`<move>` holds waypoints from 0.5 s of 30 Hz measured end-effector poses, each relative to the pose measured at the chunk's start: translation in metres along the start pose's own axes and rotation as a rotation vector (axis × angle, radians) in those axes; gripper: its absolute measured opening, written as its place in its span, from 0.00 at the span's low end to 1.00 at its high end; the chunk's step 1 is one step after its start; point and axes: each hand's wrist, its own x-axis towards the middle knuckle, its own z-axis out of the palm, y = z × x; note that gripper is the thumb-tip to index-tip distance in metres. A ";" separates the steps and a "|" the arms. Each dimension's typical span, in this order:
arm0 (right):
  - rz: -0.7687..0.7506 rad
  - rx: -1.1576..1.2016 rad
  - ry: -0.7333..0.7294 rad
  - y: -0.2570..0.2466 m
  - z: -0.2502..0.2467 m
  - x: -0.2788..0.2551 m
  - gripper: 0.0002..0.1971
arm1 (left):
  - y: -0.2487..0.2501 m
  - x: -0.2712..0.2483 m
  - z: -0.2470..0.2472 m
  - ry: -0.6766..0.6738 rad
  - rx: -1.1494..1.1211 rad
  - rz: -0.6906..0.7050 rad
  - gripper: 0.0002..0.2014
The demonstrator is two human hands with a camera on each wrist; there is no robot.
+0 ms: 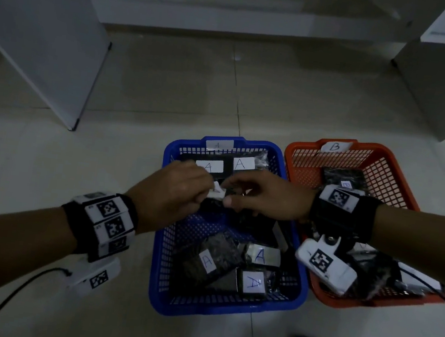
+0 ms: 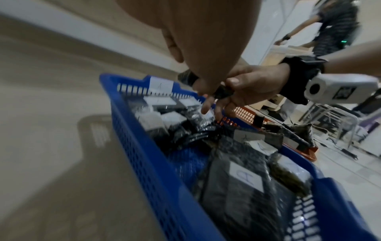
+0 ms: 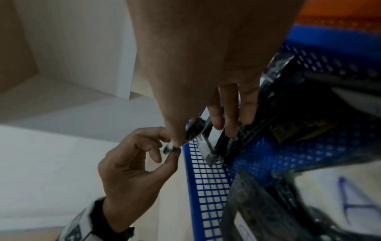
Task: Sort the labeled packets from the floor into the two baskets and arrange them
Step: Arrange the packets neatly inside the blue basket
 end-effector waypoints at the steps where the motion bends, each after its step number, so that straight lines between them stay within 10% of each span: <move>1: -0.012 0.039 0.008 -0.001 0.002 0.002 0.21 | 0.001 0.003 -0.003 0.024 0.020 0.023 0.07; 8: -0.020 -0.390 0.238 0.005 -0.014 0.012 0.23 | -0.006 0.003 0.000 0.001 0.182 -0.134 0.08; 15: 0.008 -0.664 0.319 0.020 -0.032 0.027 0.26 | -0.034 -0.019 0.009 -0.392 0.329 -0.311 0.24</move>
